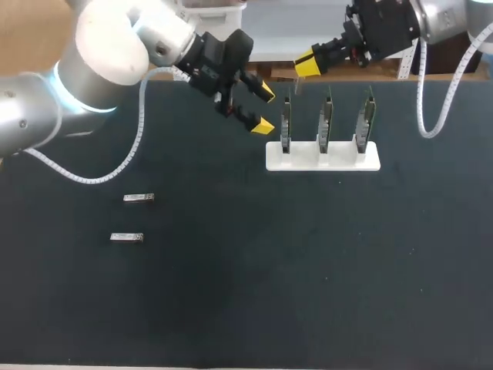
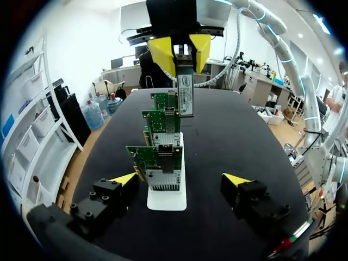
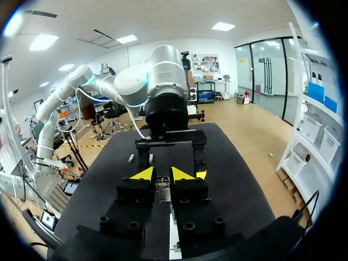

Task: Pick up the optical module with the left hand, and insert it into the network port with the right hand.

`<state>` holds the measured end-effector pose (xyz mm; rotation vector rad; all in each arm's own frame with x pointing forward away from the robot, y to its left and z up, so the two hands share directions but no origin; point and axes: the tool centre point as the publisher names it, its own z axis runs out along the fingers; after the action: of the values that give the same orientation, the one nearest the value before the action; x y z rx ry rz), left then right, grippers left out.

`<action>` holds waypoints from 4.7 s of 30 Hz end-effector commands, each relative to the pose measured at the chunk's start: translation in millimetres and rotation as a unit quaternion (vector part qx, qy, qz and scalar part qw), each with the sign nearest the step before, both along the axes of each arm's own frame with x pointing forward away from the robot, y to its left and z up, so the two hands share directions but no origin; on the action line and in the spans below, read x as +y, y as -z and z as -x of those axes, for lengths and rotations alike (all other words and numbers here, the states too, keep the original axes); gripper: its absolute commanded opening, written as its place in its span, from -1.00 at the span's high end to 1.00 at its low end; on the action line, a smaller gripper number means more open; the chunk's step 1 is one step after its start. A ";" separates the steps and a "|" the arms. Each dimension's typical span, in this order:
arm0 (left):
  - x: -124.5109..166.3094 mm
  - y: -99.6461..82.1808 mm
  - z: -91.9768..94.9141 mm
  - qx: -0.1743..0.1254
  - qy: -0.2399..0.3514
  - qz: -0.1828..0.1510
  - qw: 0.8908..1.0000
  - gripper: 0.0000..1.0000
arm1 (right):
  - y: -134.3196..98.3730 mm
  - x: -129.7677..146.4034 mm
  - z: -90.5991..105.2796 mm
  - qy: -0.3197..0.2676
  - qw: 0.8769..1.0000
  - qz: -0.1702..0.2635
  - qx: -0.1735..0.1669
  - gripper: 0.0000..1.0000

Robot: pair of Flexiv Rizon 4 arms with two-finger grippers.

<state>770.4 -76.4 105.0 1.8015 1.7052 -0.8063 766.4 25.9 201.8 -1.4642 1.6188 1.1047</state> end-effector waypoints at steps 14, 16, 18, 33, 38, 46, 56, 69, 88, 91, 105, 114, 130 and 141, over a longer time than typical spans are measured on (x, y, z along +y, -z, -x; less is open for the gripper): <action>4.5 9.3 0.7 -0.001 0.005 -0.039 0.999 -1.00 | 0.9 0.0 6.9 0.003 1.000 0.001 -0.002 1.00; 4.3 9.7 0.8 -0.002 0.005 -0.036 0.999 -1.00 | 0.9 -0.1 7.4 0.003 1.000 0.002 -0.002 1.00; 3.3 10.2 0.9 -0.003 0.006 -0.036 0.999 -1.00 | 0.8 -0.3 7.5 0.004 1.000 0.003 -0.002 1.00; 1.9 11.9 1.6 -0.003 0.022 -0.030 0.999 -1.00 | 0.8 -0.7 8.3 0.008 1.000 0.003 -0.002 1.00; 0.9 14.0 5.1 -0.001 0.032 -0.033 0.999 -1.00 | 0.9 -0.5 8.2 0.008 1.000 0.004 -0.002 1.00; -0.9 17.9 9.1 0.002 0.033 -0.034 0.999 -1.00 | 1.8 0.6 8.2 0.008 1.000 0.005 0.000 1.00; 0.6 15.9 8.5 -0.005 0.024 -0.038 0.999 -1.00 | 1.7 1.5 8.4 0.005 1.000 0.006 -0.002 1.00; 0.6 15.9 8.5 -0.005 0.024 -0.038 0.999 -1.00 | -0.2 10.7 3.7 -0.009 0.999 0.026 -0.031 1.00; 0.6 15.9 8.5 -0.005 0.024 -0.038 0.999 -1.00 | 13.0 20.3 -5.9 -0.008 0.997 0.059 -0.054 1.00; 0.6 15.9 8.5 -0.005 0.024 -0.038 0.999 -1.00 | 15.5 20.6 -8.5 -0.006 0.997 0.061 -0.053 1.00; 0.6 15.9 8.5 -0.005 0.024 -0.038 0.999 -1.00 | 24.1 24.0 -17.8 0.003 0.996 0.072 -0.059 1.00; 0.6 15.9 8.5 -0.005 0.024 -0.038 0.999 -1.00 | 27.9 23.0 -18.9 0.003 0.995 0.076 -0.058 1.00; 0.6 15.9 8.5 -0.005 0.024 -0.038 0.999 -1.00 | 22.7 17.7 -18.9 0.001 0.995 0.073 -0.066 1.00; 0.6 15.9 8.5 -0.005 0.024 -0.038 0.999 -1.00 | 26.8 20.2 -17.9 -0.002 0.996 0.070 -0.053 1.00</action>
<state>762.6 -76.2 88.8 1.9013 1.7115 -0.7635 783.3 45.5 175.4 -1.5902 1.6479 0.9135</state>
